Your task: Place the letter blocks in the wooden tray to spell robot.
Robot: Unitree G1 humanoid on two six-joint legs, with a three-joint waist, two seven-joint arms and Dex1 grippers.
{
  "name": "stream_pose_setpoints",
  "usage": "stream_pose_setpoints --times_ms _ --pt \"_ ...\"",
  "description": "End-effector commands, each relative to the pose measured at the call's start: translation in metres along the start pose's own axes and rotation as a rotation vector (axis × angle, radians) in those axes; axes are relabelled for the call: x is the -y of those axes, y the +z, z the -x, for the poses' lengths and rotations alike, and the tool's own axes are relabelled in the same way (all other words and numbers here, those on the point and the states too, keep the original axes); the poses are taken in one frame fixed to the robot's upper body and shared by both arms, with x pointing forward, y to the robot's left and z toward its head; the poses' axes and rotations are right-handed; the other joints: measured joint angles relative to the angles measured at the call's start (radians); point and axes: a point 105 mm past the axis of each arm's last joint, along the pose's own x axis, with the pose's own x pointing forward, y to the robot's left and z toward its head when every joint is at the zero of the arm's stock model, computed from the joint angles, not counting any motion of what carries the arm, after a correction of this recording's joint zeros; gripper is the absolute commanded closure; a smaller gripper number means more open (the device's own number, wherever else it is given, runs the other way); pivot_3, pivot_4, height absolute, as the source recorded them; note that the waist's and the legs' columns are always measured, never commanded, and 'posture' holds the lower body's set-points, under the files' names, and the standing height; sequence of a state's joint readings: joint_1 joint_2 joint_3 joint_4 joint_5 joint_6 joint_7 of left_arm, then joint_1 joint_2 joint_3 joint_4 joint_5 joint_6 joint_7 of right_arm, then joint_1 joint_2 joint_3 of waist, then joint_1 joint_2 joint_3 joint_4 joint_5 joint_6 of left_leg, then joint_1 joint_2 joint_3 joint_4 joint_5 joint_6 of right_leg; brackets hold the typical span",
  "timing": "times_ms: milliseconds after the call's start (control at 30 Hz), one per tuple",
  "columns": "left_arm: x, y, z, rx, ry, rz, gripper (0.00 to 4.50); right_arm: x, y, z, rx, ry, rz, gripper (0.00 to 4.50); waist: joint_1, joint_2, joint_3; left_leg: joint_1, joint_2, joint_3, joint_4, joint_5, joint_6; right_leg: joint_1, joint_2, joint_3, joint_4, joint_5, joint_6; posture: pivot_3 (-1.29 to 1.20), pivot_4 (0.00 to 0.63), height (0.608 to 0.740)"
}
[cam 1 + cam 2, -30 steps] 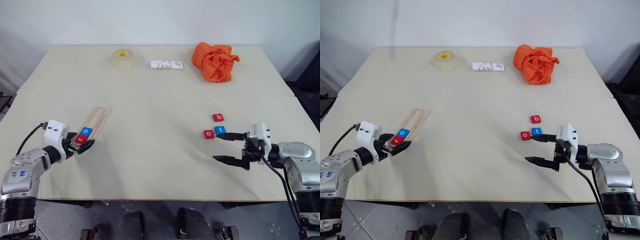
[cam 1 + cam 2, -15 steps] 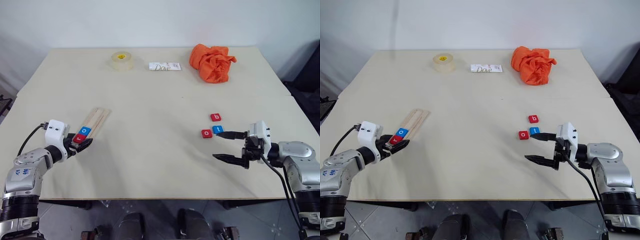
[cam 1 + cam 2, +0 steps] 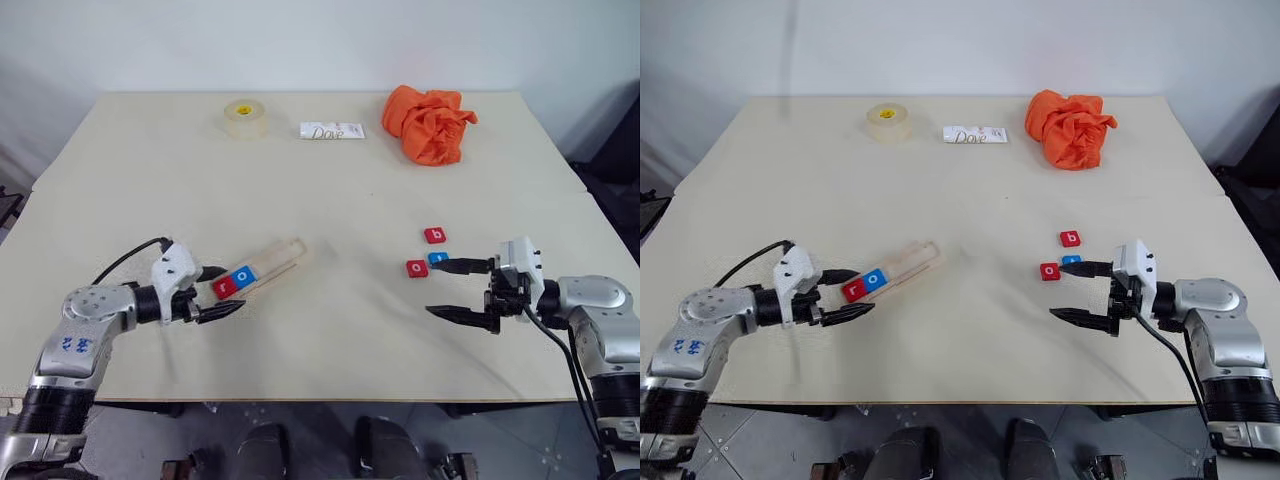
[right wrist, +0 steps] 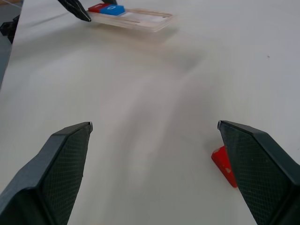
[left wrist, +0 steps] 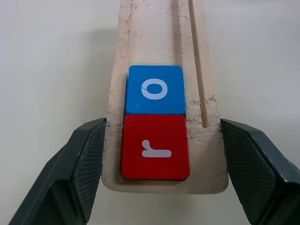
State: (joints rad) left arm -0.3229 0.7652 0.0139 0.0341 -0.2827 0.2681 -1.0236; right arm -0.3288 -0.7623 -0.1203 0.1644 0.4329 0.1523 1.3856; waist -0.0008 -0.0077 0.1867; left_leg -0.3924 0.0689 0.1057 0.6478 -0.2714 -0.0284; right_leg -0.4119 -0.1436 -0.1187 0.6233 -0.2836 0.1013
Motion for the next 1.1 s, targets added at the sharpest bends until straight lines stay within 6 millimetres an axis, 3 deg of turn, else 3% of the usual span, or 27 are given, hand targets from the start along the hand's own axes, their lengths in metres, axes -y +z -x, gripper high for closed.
stream_pose_setpoints --times_ms 33,233,733,833,1100 --pt "0.01 0.015 -0.015 0.012 -0.123 -0.111 1.11 -0.003 0.004 0.006 -0.009 -0.001 0.036 0.0 0.0 0.0 0.0 0.0 0.0 0.0 0.0 0.001 -0.001 0.0 0.0 0.0 0.0 0.0 0.0 0.0 0.15 0.74" --pt "0.029 0.025 -0.049 0.017 -0.297 -0.202 1.11 -0.013 0.0 0.013 -0.012 -0.044 0.021 0.0 0.001 -0.002 0.001 0.0 0.0 0.003 0.001 0.001 -0.002 0.0 0.001 0.002 -0.001 0.0 0.001 0.0 0.15 0.74" --pt "0.039 0.033 -0.074 0.027 -0.375 -0.244 1.11 -0.028 -0.003 0.022 -0.014 -0.116 -0.008 0.0 0.002 -0.007 0.004 0.0 0.0 0.003 0.002 0.0 -0.001 0.0 0.001 0.005 -0.001 0.001 0.002 0.0 0.15 0.74" --pt "0.041 0.032 -0.075 0.023 -0.366 -0.239 0.12 -0.028 -0.002 0.022 -0.012 -0.124 -0.01 0.0 0.002 -0.007 0.004 0.0 0.0 0.003 0.002 0.0 -0.001 0.0 0.001 0.005 -0.001 0.001 0.002 0.0 0.15 0.74" --pt "0.042 0.031 -0.063 0.027 -0.33 -0.201 0.05 -0.026 0.001 0.025 0.015 -0.172 -0.023 0.0 0.001 -0.007 0.004 0.001 0.0 0.003 0.002 0.0 0.0 0.0 0.001 0.005 -0.001 0.001 0.002 0.0 0.15 0.74"
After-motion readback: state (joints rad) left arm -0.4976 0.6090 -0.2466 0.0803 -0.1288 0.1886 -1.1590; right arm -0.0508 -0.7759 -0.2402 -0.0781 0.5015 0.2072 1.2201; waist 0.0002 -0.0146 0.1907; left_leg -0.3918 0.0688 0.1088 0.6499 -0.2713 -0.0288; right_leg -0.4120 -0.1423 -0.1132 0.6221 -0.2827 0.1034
